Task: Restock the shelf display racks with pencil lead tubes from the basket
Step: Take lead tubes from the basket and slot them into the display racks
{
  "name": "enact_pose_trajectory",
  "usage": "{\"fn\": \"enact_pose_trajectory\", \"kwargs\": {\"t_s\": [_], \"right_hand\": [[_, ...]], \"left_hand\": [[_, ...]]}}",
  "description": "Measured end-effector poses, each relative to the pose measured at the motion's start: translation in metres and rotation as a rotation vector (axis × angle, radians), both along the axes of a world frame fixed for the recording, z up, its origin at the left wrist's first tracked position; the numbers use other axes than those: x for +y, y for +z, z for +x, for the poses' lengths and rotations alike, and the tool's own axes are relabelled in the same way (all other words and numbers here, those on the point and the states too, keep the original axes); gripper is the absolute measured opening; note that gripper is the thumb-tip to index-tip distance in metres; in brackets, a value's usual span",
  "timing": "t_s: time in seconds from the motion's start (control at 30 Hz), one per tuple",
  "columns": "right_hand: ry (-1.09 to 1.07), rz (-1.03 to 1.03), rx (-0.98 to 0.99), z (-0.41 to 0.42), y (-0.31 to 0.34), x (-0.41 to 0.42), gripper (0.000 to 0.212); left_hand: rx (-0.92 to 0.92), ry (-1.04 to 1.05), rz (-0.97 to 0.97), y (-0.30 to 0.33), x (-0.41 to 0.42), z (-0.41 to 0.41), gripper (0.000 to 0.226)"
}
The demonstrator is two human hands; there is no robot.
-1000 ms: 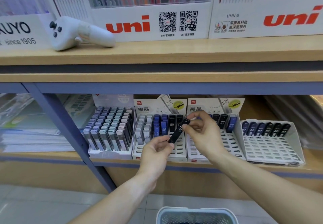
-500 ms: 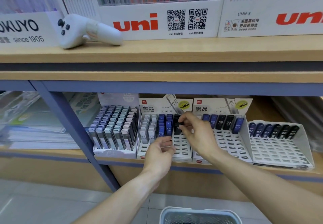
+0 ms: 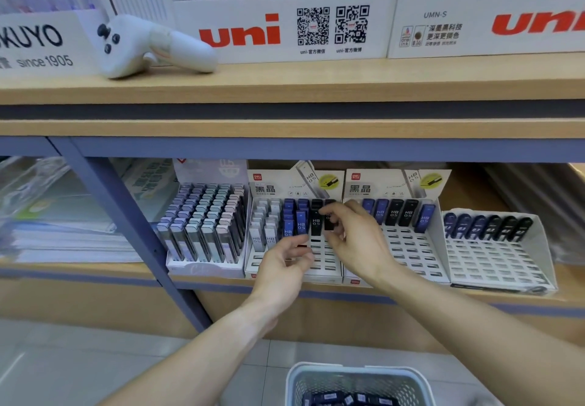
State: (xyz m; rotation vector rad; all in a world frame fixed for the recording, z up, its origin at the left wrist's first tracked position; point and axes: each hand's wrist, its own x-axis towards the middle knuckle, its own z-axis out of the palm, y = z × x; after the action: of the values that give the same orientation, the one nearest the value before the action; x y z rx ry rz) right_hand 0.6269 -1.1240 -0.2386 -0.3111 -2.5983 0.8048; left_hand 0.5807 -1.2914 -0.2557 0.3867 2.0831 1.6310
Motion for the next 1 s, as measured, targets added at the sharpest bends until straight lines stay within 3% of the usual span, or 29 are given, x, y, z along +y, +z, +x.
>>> {"fn": "enact_pose_trajectory", "kwargs": {"t_s": [0.27,0.47,0.6,0.83,1.0], "right_hand": [[0.063,-0.091,-0.231,0.081,-0.008,-0.014,0.027],[0.191,-0.138,-0.574,0.163,-0.058,-0.020,0.026],[0.226,-0.094,-0.879,0.206,-0.121,-0.023,0.041],[0.111,-0.139,-1.047,0.210,-0.206,-0.015,0.052],[0.212,-0.011,-1.159,0.208,-0.244,-0.014,0.048]], "left_hand": [[0.063,-0.155,-0.097,-0.010,-0.018,0.031,0.020],[0.328,-0.622,-0.489,-0.051,-0.046,0.079,0.026],[0.335,-0.834,-0.693,-0.096,-0.058,0.099,0.038],[0.203,-0.798,-0.772,-0.177,-0.032,0.122,0.047],[0.122,-0.803,-0.751,-0.235,-0.004,0.146,0.052]]}}
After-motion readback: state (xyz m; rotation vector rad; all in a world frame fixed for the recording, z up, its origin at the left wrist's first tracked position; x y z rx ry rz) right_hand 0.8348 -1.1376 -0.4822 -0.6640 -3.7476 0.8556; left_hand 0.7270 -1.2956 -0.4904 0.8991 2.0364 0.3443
